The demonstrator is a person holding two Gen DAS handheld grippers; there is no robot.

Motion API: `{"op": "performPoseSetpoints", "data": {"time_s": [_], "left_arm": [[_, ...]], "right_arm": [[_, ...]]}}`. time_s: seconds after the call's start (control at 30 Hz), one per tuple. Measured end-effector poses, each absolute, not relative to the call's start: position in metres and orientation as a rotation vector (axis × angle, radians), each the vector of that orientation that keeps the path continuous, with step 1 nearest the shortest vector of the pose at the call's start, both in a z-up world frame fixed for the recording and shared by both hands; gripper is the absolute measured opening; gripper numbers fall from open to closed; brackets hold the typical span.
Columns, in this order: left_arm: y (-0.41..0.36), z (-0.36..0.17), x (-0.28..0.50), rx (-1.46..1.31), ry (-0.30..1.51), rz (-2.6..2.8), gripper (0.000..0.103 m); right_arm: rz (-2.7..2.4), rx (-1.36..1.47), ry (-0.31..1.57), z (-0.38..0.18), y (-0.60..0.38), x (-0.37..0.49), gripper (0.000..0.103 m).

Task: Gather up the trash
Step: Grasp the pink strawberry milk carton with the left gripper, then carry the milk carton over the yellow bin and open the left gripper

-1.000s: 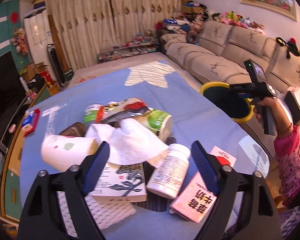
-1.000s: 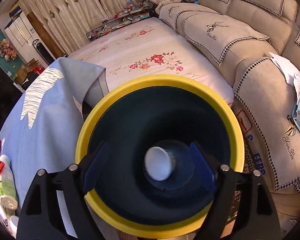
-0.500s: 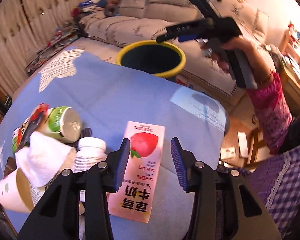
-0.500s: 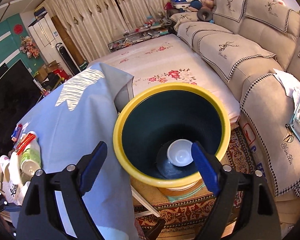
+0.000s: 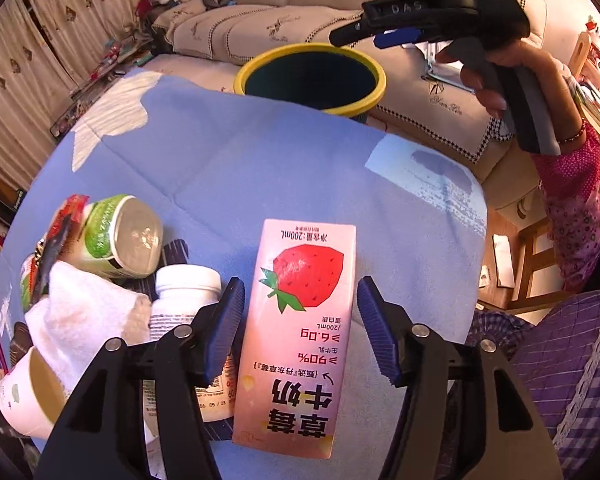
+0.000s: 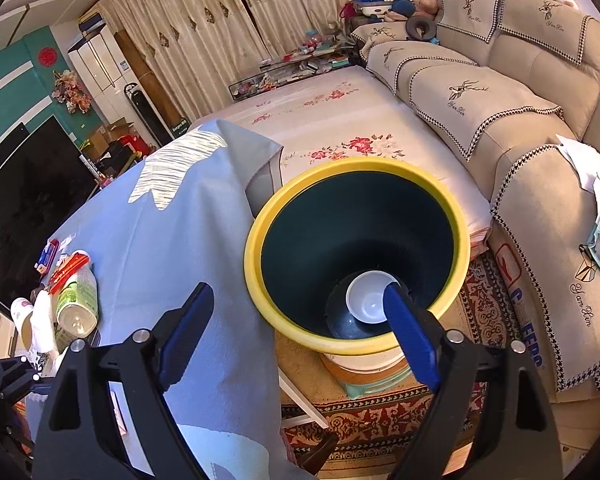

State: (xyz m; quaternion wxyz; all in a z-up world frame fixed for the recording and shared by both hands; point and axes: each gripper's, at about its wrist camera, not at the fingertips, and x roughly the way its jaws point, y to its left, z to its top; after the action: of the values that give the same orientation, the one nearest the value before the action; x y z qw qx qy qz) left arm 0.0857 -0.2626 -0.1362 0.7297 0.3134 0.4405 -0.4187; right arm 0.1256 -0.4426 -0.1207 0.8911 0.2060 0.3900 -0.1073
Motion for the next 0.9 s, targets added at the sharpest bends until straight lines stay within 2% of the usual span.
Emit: {"op": "performPoseSetpoints", "data": {"time_s": [0.17,0.4,0.67,0.9], "left_arm": [[-0.264,-0.153,0.091,0.702,1.019,-0.904,0.055],[-0.257,-0.15,0.092,0.651,1.022,-0.871,0.052],[-0.269,-0.096,0.091,0.613,0.906,-0.89,0.052],[-0.33,-0.054,0.11,0.616,0.81,-0.933,0.052]], "right_arm": [[-0.221,0.435,0.819,-0.127,-0.443,0.124,0.082],[-0.216,0.454,0.814,-0.131,-0.443,0.115,0.082],[-0.265,0.429,0.807,-0.131,-0.441,0.092,0.082],[-0.333,0.453,0.822,-0.143,-0.46,0.062,0.082]]}}
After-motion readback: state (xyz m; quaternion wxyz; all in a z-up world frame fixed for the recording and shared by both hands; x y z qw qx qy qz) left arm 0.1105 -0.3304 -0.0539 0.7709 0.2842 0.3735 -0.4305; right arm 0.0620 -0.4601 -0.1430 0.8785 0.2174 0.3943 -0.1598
